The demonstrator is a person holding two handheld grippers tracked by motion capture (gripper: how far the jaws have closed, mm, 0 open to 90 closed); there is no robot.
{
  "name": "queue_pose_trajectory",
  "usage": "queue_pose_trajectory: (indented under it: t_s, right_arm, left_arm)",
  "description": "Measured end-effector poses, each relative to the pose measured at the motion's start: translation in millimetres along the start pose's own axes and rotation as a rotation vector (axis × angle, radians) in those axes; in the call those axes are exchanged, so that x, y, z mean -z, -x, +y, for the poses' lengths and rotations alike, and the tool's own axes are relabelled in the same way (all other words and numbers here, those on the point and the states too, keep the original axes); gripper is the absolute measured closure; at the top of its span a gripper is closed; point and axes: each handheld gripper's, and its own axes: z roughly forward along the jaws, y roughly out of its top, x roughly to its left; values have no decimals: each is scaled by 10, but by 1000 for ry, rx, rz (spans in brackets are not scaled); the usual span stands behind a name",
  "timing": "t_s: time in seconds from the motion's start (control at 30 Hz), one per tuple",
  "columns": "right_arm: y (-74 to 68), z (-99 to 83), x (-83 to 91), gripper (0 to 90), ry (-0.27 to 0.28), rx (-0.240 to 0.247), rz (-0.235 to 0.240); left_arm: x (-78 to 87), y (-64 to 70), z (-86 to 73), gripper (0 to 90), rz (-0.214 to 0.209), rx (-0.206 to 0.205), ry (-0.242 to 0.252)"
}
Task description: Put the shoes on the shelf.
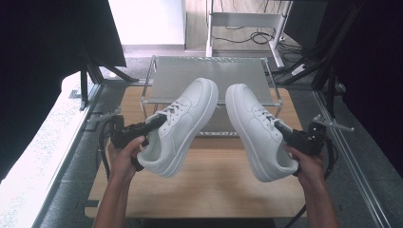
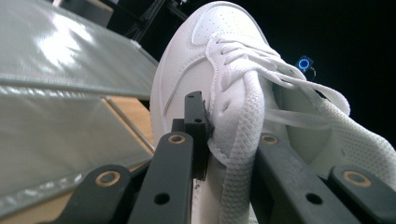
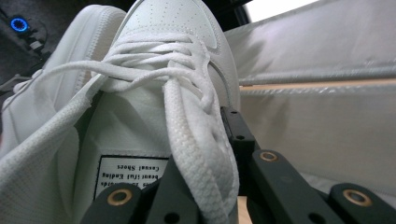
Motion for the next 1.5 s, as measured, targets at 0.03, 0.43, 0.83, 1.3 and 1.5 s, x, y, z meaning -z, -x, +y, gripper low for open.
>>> queue_pose_trajectory:
  t_s: [0.03,0.43,0.83,1.3,1.5]
  right_arm:
    - [-4,25,-7,866,2,-1,-2]
    - [-78,451,-65,865,25,37,-20]
    - [-64,898,-227,865,6,50,-73]
    - [67,1110,-370,865,-1,0,-117]
    - [124,1180,-451,865,2,-35,-124]
  left_arm:
    - [-12,-1,20,827,-2,-3,0]
    - [-152,-29,326,827,23,-23,21]
    - [-286,-130,670,827,61,-17,25]
    - [-383,-167,987,827,100,2,42]
    - [-470,-199,1067,827,117,12,46]
